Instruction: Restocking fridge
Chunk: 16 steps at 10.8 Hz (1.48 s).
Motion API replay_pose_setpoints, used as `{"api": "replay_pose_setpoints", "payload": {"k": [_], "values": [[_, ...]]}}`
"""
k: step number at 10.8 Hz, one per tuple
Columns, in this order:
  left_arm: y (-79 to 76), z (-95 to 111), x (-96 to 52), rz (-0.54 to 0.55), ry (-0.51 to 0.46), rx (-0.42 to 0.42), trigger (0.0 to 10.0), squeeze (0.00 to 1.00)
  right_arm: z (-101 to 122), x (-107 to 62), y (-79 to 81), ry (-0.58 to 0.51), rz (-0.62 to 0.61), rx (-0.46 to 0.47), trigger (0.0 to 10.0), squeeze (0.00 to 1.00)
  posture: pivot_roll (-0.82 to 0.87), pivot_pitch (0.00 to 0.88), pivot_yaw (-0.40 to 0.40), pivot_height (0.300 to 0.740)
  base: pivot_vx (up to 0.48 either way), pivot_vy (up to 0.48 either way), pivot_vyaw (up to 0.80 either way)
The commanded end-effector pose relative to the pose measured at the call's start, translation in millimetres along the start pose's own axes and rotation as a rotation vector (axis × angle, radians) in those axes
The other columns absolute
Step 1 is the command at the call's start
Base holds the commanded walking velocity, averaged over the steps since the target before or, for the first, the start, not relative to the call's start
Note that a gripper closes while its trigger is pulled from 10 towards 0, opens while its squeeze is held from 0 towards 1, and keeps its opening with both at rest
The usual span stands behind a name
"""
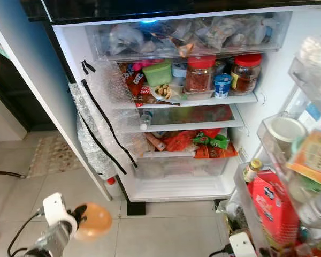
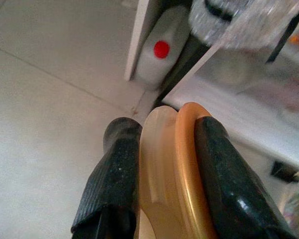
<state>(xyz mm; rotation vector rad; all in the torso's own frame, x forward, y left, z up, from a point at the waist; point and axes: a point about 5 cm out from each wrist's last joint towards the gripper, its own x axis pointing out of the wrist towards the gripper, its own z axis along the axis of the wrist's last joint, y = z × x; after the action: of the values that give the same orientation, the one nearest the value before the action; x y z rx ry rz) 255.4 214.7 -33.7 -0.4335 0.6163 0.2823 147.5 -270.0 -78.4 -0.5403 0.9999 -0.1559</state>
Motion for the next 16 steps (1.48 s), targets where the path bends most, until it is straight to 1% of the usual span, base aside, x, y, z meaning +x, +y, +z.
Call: {"api": "replay_pose_setpoints", "payload": {"k": [1, 2, 4, 5, 6, 7, 8, 9, 10, 11, 13, 15, 16], "values": [[-5.7, 12.2, 2.3, -0.030, -0.052, -0.028, 10.0, 0.00, 1.2, -1.3, 11.8, 0.003, 0.044, 0.034, 10.0, 0.00, -0.01, 0.039, 0.074, 0.740, 0.000, 0.000, 0.00], [-20.8, 25.6, 5.4, -0.110, -0.100, -0.079, 10.0, 0.00, 4.8, -4.2, 31.3, 0.002, 0.119, 0.078, 10.0, 0.00, 0.00, 0.038, 0.073, 0.740, 0.000, 0.000, 0.00], [-41.9, 48.0, 6.8, -0.239, -0.184, -0.131, 10.0, 0.00, 10.5, -8.8, 55.7, 0.015, 0.198, 0.170, 10.0, 0.00, 0.00, 0.037, 0.070, 0.740, 0.000, 0.000, 0.00], [-49.9, 54.6, 5.7, -0.311, -0.206, -0.162, 10.0, 0.00, 12.4, -10.5, 63.5, 0.023, 0.213, 0.201, 10.0, 0.00, 0.00, 0.036, 0.069, 0.740, 0.000, 0.000, 0.00], [-57.2, 58.0, 2.7, -0.391, -0.221, -0.212, 10.0, 0.00, 15.1, -11.3, 67.9, 0.028, 0.222, 0.260, 10.0, 0.00, 0.01, 0.035, 0.067, 0.740, 0.000, 0.000, 0.00], [-64.8, 55.9, -3.5, -0.463, -0.227, -0.195, 10.0, 0.00, 17.5, -11.9, 71.0, 0.026, 0.238, 0.274, 10.0, 0.00, 0.01, 0.033, 0.065, 0.740, 0.000, 0.000, 0.00], [-68.7, 53.8, -14.8, -0.521, -0.248, -0.167, 10.0, 0.00, 16.9, -11.9, 70.8, 0.030, 0.238, 0.278, 10.0, 0.00, 0.00, 0.030, 0.063, 0.740, 0.000, 0.000, 0.00], [-71.3, 50.3, -27.9, -0.572, -0.257, -0.154, 10.0, 0.00, 15.6, -11.4, 68.9, 0.041, 0.228, 0.313, 10.0, 0.00, 0.01, 0.025, 0.061, 0.740, 0.000, 0.000, 0.00], [-72.6, 45.2, -40.0, -0.613, -0.246, -0.127, 10.0, 0.00, 15.2, -11.2, 68.3, 0.044, 0.226, 0.323, 10.0, 0.00, 0.01, 0.023, 0.059, 0.740, 0.000, 0.000, 0.00], [-70.7, 38.2, -50.3, -0.643, -0.226, -0.163, 10.0, 0.00, 15.6, -11.2, 68.5, 0.045, 0.227, 0.337, 10.0, 0.00, 0.02, 0.020, 0.054, 0.740, 0.000, 0.000, 0.00], [-65.3, 40.9, -51.7, -0.626, -0.222, -0.234, 10.0, 0.00, 18.3, -11.2, 69.9, 0.040, 0.241, 0.330, 10.0, 0.00, 0.02, 0.023, 0.046, 0.740, 0.000, 0.000, 0.00], [-78.2, 44.3, -52.9, -0.667, -0.207, -0.174, 10.0, 0.00, 19.8, -10.3, 67.8, 0.035, 0.235, 0.338, 10.0, 0.00, 0.01, 0.029, 0.050, 0.740, 0.000, 0.000, 0.00], [-80.8, 43.4, -54.4, -0.684, -0.188, -0.164, 10.0, 0.00, 20.2, -10.4, 67.7, 0.028, 0.231, 0.351, 10.0, 0.00, 0.01, 0.031, 0.051, 0.740, 0.000, 0.000, 0.00]]}}
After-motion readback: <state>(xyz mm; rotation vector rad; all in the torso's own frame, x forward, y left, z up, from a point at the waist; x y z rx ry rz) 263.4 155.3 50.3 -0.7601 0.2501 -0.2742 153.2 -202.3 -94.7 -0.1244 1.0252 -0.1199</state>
